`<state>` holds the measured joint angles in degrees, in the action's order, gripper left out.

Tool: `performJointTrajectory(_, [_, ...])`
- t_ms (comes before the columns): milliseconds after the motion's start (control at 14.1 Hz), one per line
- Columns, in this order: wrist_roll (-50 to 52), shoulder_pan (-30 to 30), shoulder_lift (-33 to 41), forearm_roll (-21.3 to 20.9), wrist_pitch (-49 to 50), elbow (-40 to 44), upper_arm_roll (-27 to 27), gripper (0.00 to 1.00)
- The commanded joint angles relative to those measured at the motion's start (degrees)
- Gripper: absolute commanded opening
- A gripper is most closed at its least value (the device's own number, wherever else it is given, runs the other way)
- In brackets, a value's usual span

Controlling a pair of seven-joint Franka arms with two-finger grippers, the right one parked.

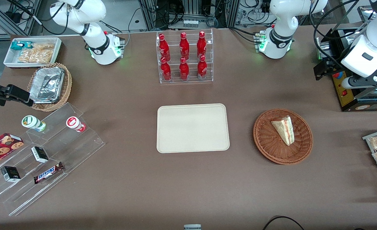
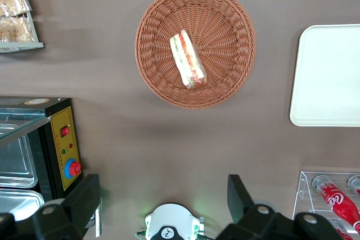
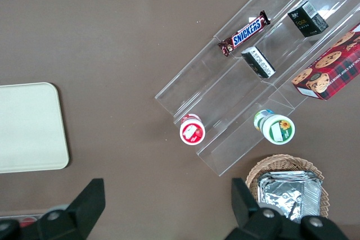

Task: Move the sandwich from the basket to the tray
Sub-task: 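Move the left gripper down over the wrapped sandwich in the wicker basket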

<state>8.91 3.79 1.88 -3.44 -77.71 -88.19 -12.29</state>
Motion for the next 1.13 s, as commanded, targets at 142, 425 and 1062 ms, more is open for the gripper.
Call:
performJointTrajectory(142, [-0.21,-0.19,0.41,0.72,1.07,-0.4,0.25,1.0])
performJointTrajectory(425, [-0.21,-0.02,-0.9,-0.16,-1.9,-7.23,0.51,1.0])
performJointTrajectory(1062, [10.82,0.07,-4.41,0.28,-32.39,-31.68,3.86,1.0])
